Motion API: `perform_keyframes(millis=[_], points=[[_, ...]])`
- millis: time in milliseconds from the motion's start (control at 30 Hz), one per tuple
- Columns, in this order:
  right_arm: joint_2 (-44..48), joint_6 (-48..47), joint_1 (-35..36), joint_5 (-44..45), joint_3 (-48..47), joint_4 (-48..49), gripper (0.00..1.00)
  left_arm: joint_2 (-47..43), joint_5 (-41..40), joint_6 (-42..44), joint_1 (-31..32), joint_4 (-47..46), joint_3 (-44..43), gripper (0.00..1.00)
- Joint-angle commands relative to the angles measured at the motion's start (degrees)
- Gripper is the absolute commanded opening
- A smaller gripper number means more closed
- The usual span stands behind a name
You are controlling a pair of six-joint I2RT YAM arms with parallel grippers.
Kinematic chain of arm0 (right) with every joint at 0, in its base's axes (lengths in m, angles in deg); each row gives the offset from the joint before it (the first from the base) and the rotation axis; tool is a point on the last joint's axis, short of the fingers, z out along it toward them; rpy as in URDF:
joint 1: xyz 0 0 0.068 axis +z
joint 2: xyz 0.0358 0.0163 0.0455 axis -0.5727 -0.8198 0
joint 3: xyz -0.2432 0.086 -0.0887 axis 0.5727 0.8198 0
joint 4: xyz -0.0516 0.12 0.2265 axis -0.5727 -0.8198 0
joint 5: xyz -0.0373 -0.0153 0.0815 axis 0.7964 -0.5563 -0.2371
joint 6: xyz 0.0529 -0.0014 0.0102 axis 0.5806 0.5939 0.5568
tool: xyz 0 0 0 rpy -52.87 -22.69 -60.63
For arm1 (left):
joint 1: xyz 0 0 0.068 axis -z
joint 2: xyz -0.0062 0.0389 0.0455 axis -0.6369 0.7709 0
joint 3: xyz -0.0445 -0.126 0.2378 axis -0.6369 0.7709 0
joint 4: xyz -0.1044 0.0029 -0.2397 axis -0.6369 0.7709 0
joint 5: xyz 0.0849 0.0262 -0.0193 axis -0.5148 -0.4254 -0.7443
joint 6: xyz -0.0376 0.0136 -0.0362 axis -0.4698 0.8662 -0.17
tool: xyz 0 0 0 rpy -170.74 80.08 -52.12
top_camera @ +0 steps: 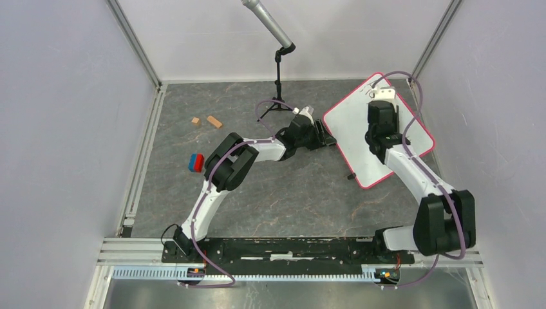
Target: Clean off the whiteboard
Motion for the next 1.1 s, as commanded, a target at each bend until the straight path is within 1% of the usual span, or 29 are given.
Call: perform_keyframes(millis=[0, 133, 200, 233, 300, 500, 633, 767, 900, 1067], points=[[-5.9, -0.3, 2.3, -3.6, -1.5, 4.4, 0.13, 2.4, -3.5, 1.9, 0.3, 8.0, 0.2, 0.57], [-9.7, -0.1, 2.8, -4.8, -4.6, 4.3, 0.13, 2.5, -3.9, 1.8, 0.3, 8.5, 0.2, 0.53], [-9.6, -0.3, 2.8, -3.2, -4.6, 4.6, 0.13, 2.5, -4.1, 1.5, 0.3, 8.8, 0.1, 0.51], [-9.0, -0.3, 2.6, -1.3, -4.3, 4.6, 0.13, 2.6, -4.1, 1.3, 0.3, 9.2, -0.2, 0.48], [-7.0, 0.1, 1.6, 1.3, -2.5, 4.3, 0.14, 2.6, -4.3, 0.8, 0.3, 10.1, -0.4, 0.47], [3.3, 2.7, -3.1, 5.4, 6.4, 5.2, 0.14, 2.7, -4.4, 0.5, 0.3, 11.4, -0.9, 0.48], [6.1, 1.7, -4.1, 7.0, 8.9, 7.2, 0.15, 2.6, -4.4, 0.5, 0.3, 11.5, -0.8, 0.48], [3.6, 1.1, -4.1, 2.6, 7.9, 7.6, 0.15, 2.6, -4.5, 0.5, 0.3, 11.5, -0.8, 0.47], [-0.3, 1.1, -2.2, -2.6, 6.9, 11.7, 0.15, 2.5, -4.3, 0.5, 0.3, 11.0, -0.6, 0.47], [-5.7, 0.0, 0.3, -4.6, 1.8, 13.1, 0.15, 2.3, -4.4, 0.5, 0.3, 10.5, 0.0, 0.46]])
